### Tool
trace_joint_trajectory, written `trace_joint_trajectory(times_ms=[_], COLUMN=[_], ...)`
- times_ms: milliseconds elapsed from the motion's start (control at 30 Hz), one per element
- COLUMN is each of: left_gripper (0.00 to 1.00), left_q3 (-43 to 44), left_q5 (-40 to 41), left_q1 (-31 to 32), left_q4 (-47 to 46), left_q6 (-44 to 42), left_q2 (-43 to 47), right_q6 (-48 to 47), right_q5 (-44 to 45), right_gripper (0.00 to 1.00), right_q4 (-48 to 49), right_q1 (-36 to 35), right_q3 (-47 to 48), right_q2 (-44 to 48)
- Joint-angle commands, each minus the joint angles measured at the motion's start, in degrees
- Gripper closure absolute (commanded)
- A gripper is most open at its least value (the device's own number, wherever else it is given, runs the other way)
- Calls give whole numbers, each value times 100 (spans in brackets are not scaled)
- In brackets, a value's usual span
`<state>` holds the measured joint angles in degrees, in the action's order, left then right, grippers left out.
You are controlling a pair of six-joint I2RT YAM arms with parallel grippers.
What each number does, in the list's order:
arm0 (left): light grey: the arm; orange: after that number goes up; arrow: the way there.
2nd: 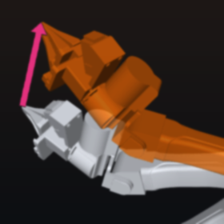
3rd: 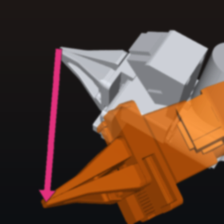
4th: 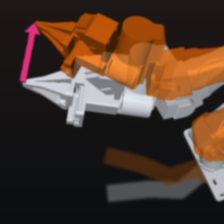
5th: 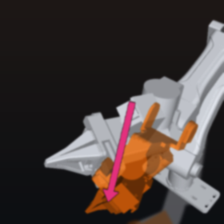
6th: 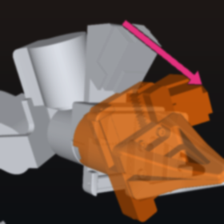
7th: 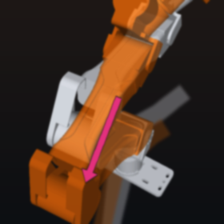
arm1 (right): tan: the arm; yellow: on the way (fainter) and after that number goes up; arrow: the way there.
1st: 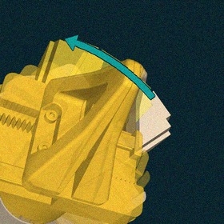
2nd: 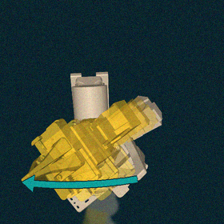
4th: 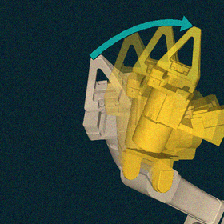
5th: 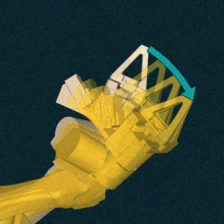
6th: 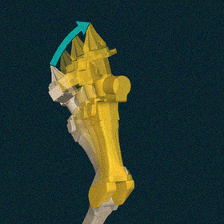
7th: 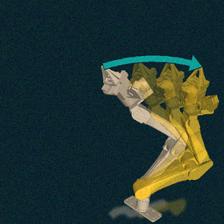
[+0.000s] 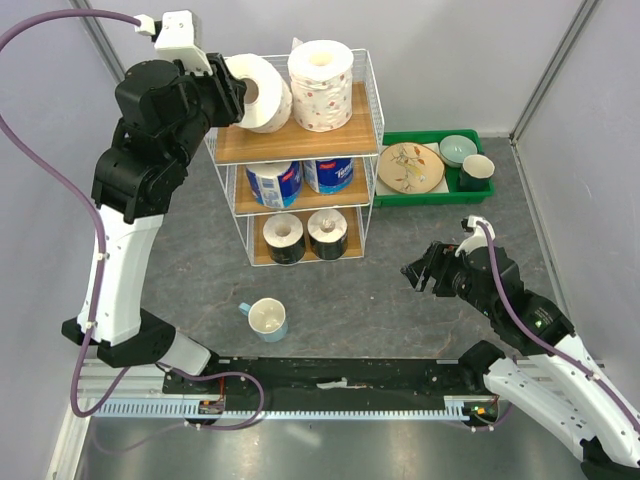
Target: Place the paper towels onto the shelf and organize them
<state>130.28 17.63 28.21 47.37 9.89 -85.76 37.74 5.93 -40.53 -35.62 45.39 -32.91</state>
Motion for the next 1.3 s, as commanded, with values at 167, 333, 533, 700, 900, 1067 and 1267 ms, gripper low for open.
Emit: trace_joint_trajectory(times_ms=[167, 333, 533, 700, 900, 1067, 1267], left_gripper=[55, 55, 51, 47, 35, 29, 28], left_q3=[323, 340, 367, 367, 305, 77, -46], left_q5=[-427, -427, -436, -444, -488, -611, -655], left_q1=[-78, -87, -96, -105, -122, -131, -149], left_q4=[8, 61, 140, 176, 167, 27, -53], left_q6=[268, 259, 233, 268, 268, 312, 321], left_q2=[182, 235, 244, 217, 147, 120, 15], right_q6=[14, 41, 50, 76, 76, 76, 41], right_q5=[83, 48, 39, 22, 22, 39, 83], right_gripper=[18, 18, 18, 18, 18, 18, 18], right_q4=[116, 151, 177, 186, 177, 134, 72], right_q1=[-7, -7, -7, -15, -15, -7, -16], right_q3=[-65, -109, -144, -153, -170, -171, -118], right_q2=[-49, -58, -67, -76, -40, -14, 3])
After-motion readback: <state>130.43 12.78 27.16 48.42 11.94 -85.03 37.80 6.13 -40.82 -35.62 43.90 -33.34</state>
